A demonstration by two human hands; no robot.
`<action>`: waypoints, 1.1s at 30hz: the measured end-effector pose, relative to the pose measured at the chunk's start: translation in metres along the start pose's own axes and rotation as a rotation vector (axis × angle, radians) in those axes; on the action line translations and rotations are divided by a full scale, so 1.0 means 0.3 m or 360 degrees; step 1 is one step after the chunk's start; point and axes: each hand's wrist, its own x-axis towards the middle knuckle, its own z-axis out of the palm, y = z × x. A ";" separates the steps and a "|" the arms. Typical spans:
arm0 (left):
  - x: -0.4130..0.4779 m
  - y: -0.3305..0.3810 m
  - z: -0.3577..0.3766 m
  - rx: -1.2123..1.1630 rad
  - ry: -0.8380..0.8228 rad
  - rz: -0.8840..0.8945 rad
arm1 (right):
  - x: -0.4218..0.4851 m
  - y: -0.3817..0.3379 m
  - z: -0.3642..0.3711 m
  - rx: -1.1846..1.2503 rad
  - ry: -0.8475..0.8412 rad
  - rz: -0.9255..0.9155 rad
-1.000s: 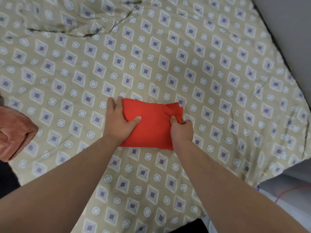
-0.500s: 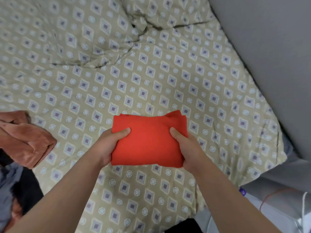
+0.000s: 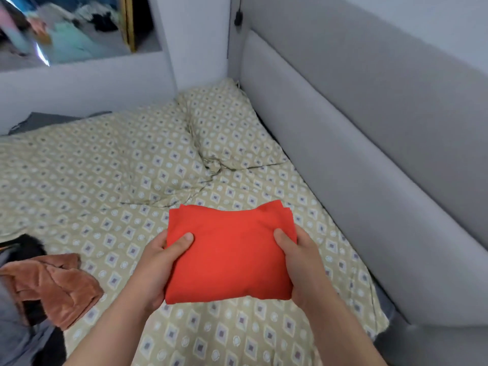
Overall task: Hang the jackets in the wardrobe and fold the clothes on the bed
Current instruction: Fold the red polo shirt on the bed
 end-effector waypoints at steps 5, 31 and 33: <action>-0.181 0.156 0.058 -0.0027 -0.0199 0.0207 | -0.170 -0.194 -0.053 0.0135 0.0009 -0.0152; -1.023 0.566 0.417 -0.0118 -0.1517 0.0863 | -1.577 -0.420 -0.247 0.0078 0.1110 -0.1475; -1.110 0.550 0.456 -0.0082 -0.1603 0.0876 | -1.668 -0.381 -0.282 0.0074 0.1242 -0.1509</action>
